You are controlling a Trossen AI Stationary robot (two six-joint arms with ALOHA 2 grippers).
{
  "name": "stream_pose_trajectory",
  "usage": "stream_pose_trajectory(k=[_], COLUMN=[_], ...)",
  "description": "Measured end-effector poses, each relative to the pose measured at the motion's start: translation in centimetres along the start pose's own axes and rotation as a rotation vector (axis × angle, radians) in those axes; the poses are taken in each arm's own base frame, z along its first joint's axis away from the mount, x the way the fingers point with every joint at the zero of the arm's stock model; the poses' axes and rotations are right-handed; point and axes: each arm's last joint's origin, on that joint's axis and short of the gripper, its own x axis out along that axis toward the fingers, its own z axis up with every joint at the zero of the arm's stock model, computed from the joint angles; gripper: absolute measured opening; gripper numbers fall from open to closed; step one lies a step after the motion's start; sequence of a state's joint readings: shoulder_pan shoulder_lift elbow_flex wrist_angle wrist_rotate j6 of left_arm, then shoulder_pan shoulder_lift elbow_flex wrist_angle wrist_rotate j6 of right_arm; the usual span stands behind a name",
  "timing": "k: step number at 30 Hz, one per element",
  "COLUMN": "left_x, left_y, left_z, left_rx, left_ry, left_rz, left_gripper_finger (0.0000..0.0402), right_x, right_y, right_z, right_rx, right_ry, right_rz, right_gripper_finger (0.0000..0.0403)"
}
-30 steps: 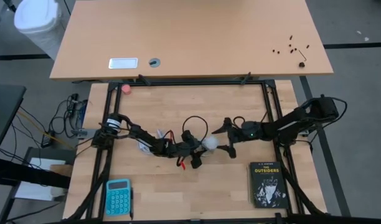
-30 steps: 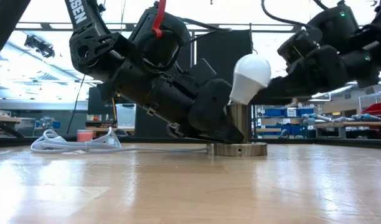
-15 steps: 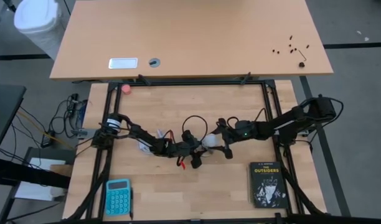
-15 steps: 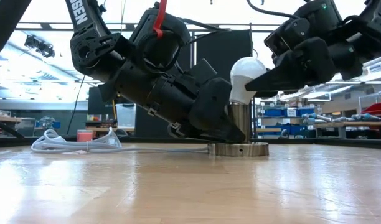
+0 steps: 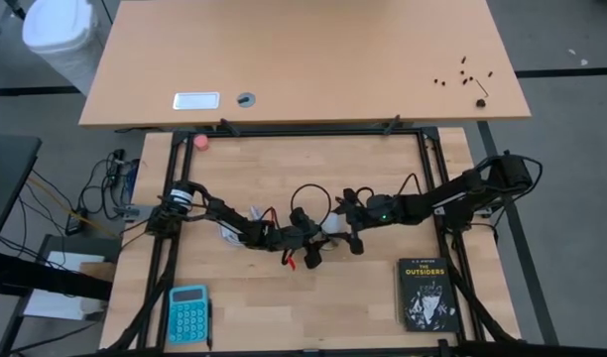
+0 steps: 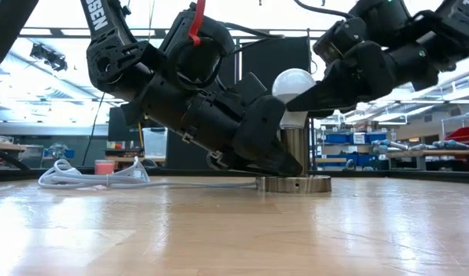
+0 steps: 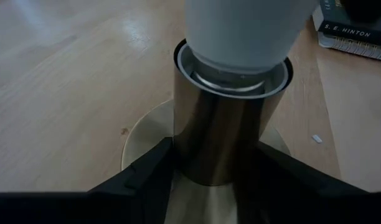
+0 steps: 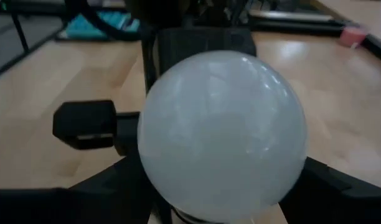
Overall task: Screw lightbulb
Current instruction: Insert the white lightbulb into the silver lamp
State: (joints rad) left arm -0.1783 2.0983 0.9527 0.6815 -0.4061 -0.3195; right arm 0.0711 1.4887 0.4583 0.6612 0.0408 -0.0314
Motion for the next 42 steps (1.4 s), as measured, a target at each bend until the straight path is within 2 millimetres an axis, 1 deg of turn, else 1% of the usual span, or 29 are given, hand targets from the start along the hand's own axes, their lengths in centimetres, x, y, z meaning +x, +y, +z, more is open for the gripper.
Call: stream_pose_trajectory(k=[3, 12, 18, 21, 32, 34, 42], left_x=[0.0, 0.0, 0.0, 0.0, 0.0, 0.0, 0.0], left_y=[0.0, 0.0, 0.0, 0.0, 0.0, -0.1, -0.1], left_z=[0.0, 0.0, 0.0, 0.0, 0.1, 0.1, 0.1], left_rx=[0.000, 0.000, 0.001, 0.001, -0.001, -0.001, -0.002], left_ry=[0.000, -0.001, -0.001, -0.002, -0.001, -0.001, -0.001], left_rz=[0.000, 0.000, -0.001, -0.001, -0.007, -0.007, -0.008], left_gripper_finger=[0.0212, 0.0212, 0.0212, 0.0212, 0.0212, 0.0212, 0.0214], right_x=[0.4, 0.4, 0.4, 0.4, 0.3, 0.2, 0.1], right_y=[0.0, 0.0, 0.1, 0.1, 0.2, 0.3, 0.2], right_z=[0.5, 1.0, 0.9, 0.9, 0.9, 0.9, 0.0], right_rx=[-0.027, -0.017, -0.022, -0.027, -0.034, -0.036, -0.036], right_ry=[0.036, -0.005, -0.001, 0.000, 0.012, 0.014, 0.111], right_rz=[0.001, 0.000, 0.022, 0.024, 0.041, 0.044, 0.051], right_gripper_finger=[0.0282, 0.0279, 0.0280, 0.0288, 0.0339, 0.0344, 0.0348])
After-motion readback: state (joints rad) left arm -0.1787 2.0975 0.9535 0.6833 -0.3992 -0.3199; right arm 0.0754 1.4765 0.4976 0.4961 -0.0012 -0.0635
